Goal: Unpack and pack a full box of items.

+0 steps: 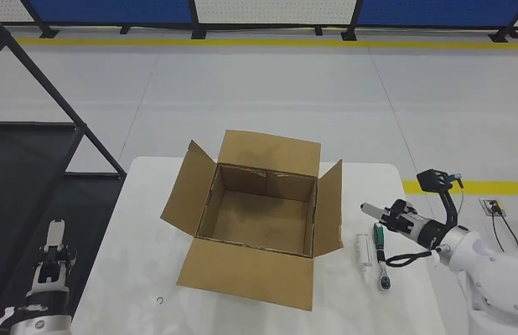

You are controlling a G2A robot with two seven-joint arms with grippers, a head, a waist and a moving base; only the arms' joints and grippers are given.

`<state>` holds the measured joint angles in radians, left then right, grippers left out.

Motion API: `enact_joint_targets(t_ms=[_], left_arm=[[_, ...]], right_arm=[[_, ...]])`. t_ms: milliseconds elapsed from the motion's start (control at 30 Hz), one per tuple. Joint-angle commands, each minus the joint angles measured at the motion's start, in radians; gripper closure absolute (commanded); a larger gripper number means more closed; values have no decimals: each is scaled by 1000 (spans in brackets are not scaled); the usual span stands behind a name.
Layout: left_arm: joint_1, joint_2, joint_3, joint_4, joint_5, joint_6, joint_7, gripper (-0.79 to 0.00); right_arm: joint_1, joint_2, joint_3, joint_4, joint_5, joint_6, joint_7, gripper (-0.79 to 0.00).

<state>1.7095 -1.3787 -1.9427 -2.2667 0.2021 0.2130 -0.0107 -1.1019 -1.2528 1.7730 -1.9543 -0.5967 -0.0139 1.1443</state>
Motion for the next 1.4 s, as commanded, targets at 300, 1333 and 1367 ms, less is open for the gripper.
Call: enact_joint_targets(t_ms=[300, 1333, 1367], left_arm=[[0, 0, 0, 0, 0, 0, 0, -785], [0, 0, 0, 0, 0, 0, 0, -785], [0, 0, 0, 0, 0, 0, 0, -785]], right_arm=[[53, 4, -83, 67, 104, 18, 8, -785], [390, -10, -325, 720, 200, 215, -213, 0], [390, -10, -325, 720, 200, 215, -213, 0]])
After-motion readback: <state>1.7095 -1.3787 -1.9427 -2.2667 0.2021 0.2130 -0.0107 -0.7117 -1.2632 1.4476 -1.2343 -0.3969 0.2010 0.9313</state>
